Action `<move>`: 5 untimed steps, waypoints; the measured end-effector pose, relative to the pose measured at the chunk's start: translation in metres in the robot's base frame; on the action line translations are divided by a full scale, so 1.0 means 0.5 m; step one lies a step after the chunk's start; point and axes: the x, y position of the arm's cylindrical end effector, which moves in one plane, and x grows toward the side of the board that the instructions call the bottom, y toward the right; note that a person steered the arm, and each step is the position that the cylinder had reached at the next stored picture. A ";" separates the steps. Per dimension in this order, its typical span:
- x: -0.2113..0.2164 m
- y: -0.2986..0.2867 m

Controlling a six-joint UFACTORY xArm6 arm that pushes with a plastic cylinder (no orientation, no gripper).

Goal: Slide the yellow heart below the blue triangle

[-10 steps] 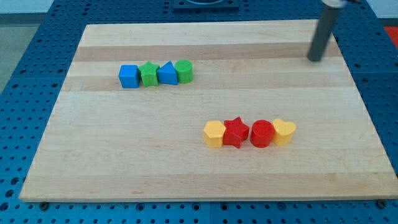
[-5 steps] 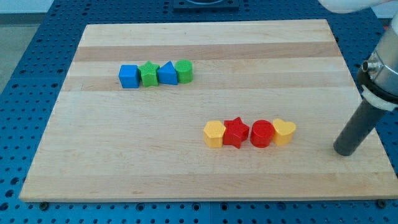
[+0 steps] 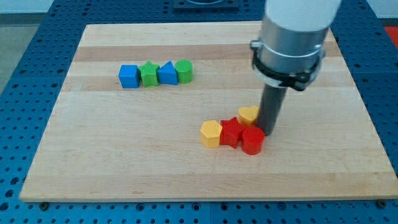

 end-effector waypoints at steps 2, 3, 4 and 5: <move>-0.038 -0.043; -0.068 -0.043; -0.108 -0.043; -0.108 -0.070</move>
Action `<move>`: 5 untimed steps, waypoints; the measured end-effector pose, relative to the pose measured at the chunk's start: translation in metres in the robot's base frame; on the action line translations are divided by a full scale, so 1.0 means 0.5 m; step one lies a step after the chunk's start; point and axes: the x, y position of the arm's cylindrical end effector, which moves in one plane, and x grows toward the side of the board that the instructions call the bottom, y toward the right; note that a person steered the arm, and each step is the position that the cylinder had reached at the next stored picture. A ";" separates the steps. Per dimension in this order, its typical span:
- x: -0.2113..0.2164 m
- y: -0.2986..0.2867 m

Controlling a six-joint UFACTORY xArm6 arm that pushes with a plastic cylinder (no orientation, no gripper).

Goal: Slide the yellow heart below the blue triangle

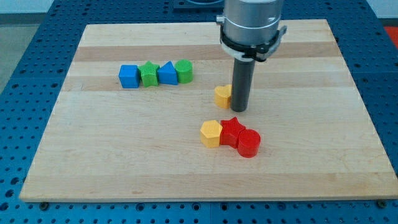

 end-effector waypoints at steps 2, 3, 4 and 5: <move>-0.033 0.003; -0.047 0.016; -0.047 -0.004; -0.047 -0.054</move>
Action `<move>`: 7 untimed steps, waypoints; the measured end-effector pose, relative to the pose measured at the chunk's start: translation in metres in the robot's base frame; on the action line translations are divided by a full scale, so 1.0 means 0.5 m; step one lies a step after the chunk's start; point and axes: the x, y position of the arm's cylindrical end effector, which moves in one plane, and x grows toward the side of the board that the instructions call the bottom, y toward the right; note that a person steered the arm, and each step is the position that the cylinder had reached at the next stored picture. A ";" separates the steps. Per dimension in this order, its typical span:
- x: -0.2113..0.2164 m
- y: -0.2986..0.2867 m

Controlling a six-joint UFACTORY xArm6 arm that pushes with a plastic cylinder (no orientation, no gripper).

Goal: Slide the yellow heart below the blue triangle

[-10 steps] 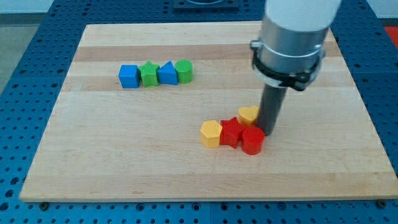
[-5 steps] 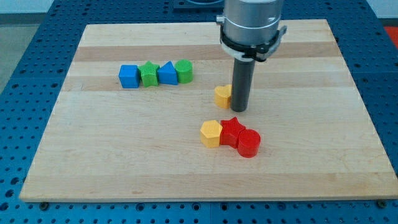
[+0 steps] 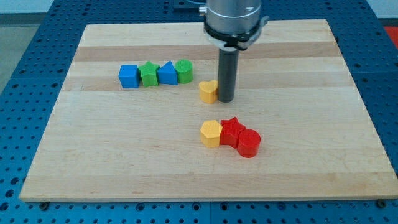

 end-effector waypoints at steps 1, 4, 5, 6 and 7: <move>-0.008 -0.020; -0.027 -0.092; -0.035 -0.072; -0.035 -0.077; -0.035 -0.118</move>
